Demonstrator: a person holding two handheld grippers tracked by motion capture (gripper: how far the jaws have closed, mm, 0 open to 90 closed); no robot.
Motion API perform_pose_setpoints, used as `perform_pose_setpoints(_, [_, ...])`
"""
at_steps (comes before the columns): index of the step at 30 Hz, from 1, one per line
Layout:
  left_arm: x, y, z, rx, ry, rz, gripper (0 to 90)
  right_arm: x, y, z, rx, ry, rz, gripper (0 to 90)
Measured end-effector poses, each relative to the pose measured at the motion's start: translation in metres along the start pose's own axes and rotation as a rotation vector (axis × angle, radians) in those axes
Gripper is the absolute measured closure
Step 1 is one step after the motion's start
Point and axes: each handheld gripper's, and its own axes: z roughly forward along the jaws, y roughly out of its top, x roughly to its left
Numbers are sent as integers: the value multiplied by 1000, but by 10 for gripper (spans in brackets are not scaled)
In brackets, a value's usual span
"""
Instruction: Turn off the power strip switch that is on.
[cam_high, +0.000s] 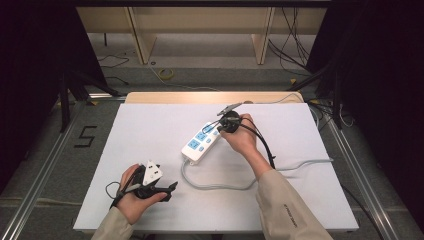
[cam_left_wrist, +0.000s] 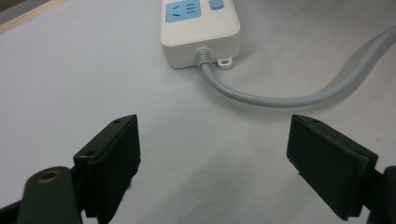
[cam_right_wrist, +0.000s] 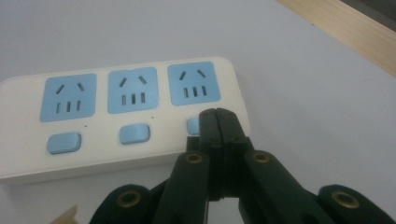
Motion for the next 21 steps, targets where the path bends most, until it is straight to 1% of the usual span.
perform_pose_setpoints(9, [0,0,0,-1,0,1,173,2,4,2,7,2,8,900])
perform_pose_setpoints(11, [0,0,0,-1,0,1,172,2,4,3,5,2,1,900])
perform_pose_setpoints(18, [0,0,0,-1,-1,1,173,5,6,7,13,3,2,900])
perform_pose_setpoints(20, [0,0,0,-3,-2,1,173,4,7,8,7,4,-3,900])
perform_pose_setpoints(21, [0,0,0,-3,-2,-1,173,5,7,8,11,4,3,900])
